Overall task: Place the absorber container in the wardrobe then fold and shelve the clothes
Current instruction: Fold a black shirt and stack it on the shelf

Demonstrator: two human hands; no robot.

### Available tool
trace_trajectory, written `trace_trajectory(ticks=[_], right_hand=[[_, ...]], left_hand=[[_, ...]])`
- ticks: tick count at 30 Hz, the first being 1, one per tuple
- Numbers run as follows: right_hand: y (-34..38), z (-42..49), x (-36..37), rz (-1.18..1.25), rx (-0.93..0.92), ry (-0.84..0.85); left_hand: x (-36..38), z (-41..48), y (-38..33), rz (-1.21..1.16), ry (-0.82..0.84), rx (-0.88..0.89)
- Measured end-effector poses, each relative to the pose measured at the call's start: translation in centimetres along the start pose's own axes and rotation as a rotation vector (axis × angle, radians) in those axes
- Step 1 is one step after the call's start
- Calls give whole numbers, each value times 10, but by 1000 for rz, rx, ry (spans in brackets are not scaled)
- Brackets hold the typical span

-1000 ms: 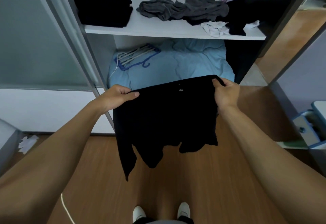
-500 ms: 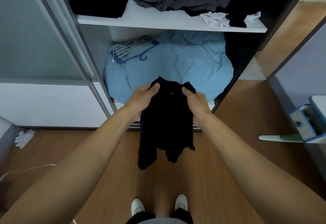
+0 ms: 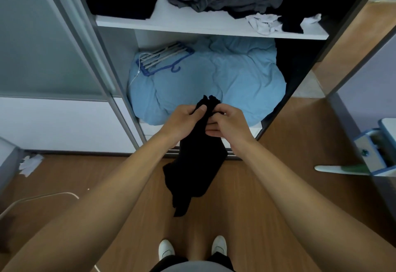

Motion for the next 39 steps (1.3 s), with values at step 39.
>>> trace_trajectory(ticks=[39], right_hand=[[45,-9,14,-1021,-399,-33]], left_hand=[[-10,-30,7,363,188,295]])
Point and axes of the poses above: each hand's wrist, its own z-axis towards the middle knuckle, its own x-axis out of the palm, y = z × x, the point moved 8 cm from there along z, towards the middle knuckle, and after that the axes turned 13 degrees about x, right-handed, at the moved point
